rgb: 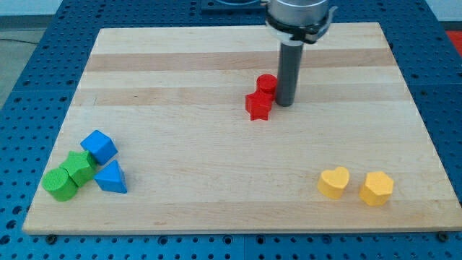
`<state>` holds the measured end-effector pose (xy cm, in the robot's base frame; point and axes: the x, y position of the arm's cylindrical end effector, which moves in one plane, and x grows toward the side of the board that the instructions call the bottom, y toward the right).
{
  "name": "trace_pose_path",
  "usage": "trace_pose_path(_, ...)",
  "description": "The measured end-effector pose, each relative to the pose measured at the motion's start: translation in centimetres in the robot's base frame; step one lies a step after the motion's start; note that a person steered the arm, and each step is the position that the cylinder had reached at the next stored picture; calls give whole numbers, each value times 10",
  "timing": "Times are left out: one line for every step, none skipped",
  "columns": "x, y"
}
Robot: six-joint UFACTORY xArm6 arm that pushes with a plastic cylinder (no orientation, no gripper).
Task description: Place red blocks in a line
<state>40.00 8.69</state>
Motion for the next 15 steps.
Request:
trace_pose_path(-43, 8)
trace_pose_path(-54, -40)
trace_pose_path(-33, -46)
trace_pose_path(-21, -70)
trace_pose_path(-7, -102)
trace_pose_path(-2, -126)
trace_pose_path(-48, -115)
trace_pose_path(-47, -58)
trace_pose_path(-23, -37)
trace_pose_path(2, -34)
trace_pose_path(25, -51)
trace_pose_path(50, -64)
trace_pose_path(89, -84)
trace_pose_path(110, -98)
trace_pose_path(107, -101)
